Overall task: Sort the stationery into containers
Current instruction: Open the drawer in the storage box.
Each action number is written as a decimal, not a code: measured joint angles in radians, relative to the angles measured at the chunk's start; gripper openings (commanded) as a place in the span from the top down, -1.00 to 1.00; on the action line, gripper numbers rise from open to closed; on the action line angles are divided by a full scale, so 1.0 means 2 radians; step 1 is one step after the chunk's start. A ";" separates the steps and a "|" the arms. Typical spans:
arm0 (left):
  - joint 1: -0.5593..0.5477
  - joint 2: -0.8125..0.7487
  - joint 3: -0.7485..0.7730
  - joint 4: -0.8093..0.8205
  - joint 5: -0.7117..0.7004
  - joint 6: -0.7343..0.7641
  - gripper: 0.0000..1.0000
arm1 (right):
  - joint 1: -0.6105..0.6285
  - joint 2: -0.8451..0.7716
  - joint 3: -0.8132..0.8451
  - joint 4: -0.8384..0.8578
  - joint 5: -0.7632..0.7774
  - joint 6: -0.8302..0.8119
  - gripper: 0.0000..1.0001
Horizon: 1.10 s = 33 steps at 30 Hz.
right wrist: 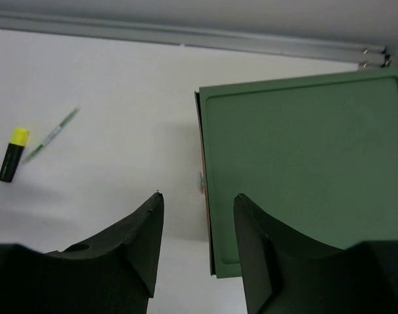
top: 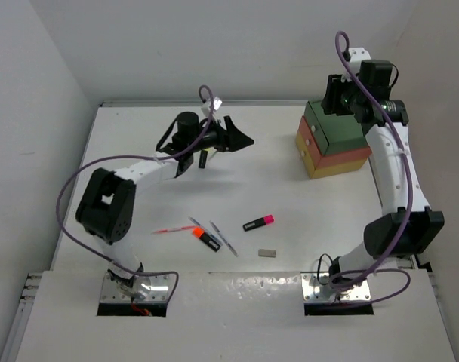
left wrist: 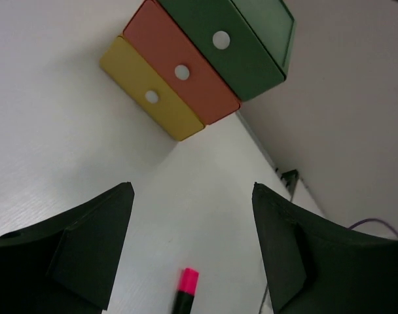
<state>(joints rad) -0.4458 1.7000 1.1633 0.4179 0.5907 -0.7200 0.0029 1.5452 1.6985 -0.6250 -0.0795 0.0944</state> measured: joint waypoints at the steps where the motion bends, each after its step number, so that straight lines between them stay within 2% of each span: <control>1: -0.003 0.025 0.002 0.027 -0.002 -0.023 -0.58 | -0.005 0.010 0.000 -0.006 -0.005 0.005 0.07; 6: -0.010 0.148 0.043 0.122 -0.012 -0.126 -0.56 | -0.027 0.052 -0.001 -0.027 -0.028 0.023 0.09; 11: -0.023 0.249 0.124 0.164 -0.022 -0.180 -0.55 | -0.036 0.082 -0.002 -0.034 -0.043 0.032 0.09; 18: -0.047 0.362 0.208 0.237 -0.039 -0.245 -0.34 | -0.036 0.107 -0.002 -0.041 -0.065 0.036 0.09; 26: -0.085 0.474 0.327 0.241 -0.067 -0.283 -0.22 | -0.043 0.108 -0.002 -0.039 -0.080 0.038 0.11; 33: -0.103 0.511 0.390 0.226 -0.085 -0.303 -0.05 | -0.052 0.109 -0.002 -0.044 -0.089 0.055 0.37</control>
<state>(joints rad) -0.6525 2.7228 1.9438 0.8692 0.4202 -1.3270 -0.1005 1.7630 1.6943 -0.7136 -0.2581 0.2035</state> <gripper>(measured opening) 0.545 0.347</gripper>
